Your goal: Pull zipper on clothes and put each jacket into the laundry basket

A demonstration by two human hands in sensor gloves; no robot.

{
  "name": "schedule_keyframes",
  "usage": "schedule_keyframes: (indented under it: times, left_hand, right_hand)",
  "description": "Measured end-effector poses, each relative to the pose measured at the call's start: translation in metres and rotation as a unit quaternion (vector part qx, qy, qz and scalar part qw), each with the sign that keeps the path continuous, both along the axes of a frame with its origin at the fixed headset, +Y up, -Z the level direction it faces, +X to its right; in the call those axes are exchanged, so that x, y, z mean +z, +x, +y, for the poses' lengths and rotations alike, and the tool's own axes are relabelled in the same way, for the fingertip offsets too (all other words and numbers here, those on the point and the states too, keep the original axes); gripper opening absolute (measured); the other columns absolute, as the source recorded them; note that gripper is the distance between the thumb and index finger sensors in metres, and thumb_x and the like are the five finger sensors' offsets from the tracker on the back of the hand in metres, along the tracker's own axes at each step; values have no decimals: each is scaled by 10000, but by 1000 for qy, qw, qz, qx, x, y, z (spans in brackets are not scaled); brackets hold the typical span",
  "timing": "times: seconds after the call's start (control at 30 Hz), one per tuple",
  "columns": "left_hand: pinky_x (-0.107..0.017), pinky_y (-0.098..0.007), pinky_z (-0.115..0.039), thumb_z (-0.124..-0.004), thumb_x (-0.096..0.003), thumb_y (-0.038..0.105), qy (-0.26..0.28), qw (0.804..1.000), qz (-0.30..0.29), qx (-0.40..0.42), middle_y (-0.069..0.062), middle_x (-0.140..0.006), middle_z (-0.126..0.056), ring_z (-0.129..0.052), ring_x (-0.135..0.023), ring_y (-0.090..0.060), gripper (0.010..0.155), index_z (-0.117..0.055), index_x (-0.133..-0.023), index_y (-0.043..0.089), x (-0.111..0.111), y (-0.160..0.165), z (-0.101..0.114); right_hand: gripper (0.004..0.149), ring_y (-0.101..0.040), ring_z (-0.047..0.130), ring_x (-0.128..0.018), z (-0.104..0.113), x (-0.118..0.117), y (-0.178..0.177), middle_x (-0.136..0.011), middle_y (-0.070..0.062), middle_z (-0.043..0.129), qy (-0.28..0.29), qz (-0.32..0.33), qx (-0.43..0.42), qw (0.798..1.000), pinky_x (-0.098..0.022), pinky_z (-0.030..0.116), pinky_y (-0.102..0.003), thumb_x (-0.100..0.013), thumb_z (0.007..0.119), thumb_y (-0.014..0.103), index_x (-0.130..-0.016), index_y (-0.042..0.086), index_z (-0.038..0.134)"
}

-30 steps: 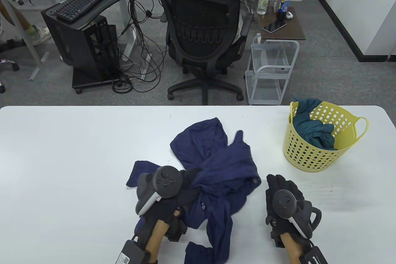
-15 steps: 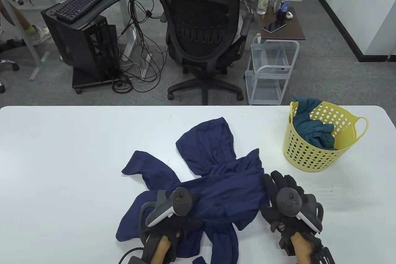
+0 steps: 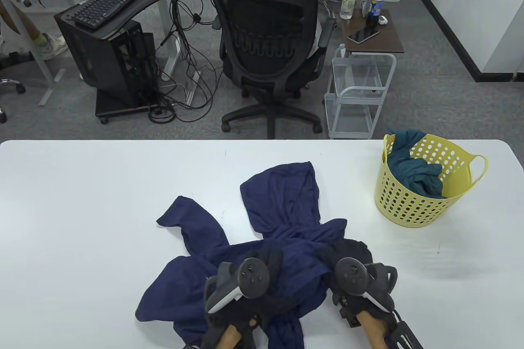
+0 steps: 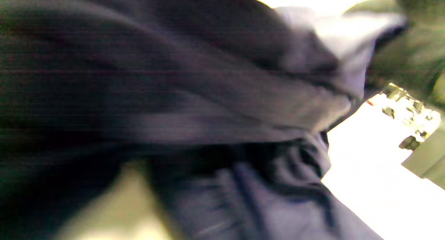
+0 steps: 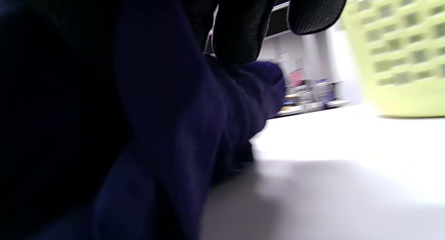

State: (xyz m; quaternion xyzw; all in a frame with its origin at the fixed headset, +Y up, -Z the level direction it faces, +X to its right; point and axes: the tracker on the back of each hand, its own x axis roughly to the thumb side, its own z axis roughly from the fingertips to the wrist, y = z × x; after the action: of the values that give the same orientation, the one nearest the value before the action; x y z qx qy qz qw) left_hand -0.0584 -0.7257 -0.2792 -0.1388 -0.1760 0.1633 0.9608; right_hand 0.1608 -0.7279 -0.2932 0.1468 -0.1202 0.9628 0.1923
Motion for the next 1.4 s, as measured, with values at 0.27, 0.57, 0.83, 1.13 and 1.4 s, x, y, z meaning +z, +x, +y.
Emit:
schedule_keyframes:
  times: [0.27, 0.57, 0.83, 1.13, 1.4]
  left_hand:
    - [-563, -461, -805, -820, -379, 518, 68, 991, 112, 34, 191, -696, -1017, -1033, -585, -99, 511, -796, -875, 398, -16, -18, -6]
    - [-558, -482, -802, -797, -398, 493, -15, 978, 92, 188, 177, -691, -1007, -1019, -585, -115, 465, -803, -852, 390, -19, -40, -6]
    - [-436, -482, -862, -789, -419, 538, -97, 948, 107, 285, 39, -825, -946, -1034, -589, -240, 590, -712, -963, 322, -14, -61, 7]
    - [-575, -571, -717, -733, -345, 756, -249, 964, 82, -37, -117, -1029, -839, -817, -878, -418, 949, -508, -1079, 198, -10, -69, -10]
    - [-569, -623, -679, -901, -308, 574, -248, 956, 111, -113, -80, -829, -1014, -869, -795, -401, 732, -813, -941, 218, -14, -78, -17]
  right_hand:
    - [919, -438, 478, -1047, -21, 4, -9, -1174, -14, 406, -113, -65, 22, 991, -715, 513, -664, -391, 825, 705, -1096, 308, 387]
    - [970, -395, 727, -985, -41, -8, -27, -1151, -22, 633, -163, -68, -27, 984, -696, 588, -626, -382, 906, 628, -1102, 242, 383]
    - [386, -152, 1064, -539, 3, -51, -25, -833, 64, 927, -149, -87, -153, 973, -561, 818, -471, -490, 841, 384, -867, 455, 792]
    - [439, -251, 945, -783, 13, -111, -12, -977, 96, 812, -105, -183, -39, 977, -660, 705, -534, -502, 824, 323, -907, 477, 759]
    - [812, -430, 520, -1083, -3, -108, 9, -1189, 61, 540, -188, -220, 125, 949, -731, 487, -651, -412, 915, 482, -1081, 377, 468]
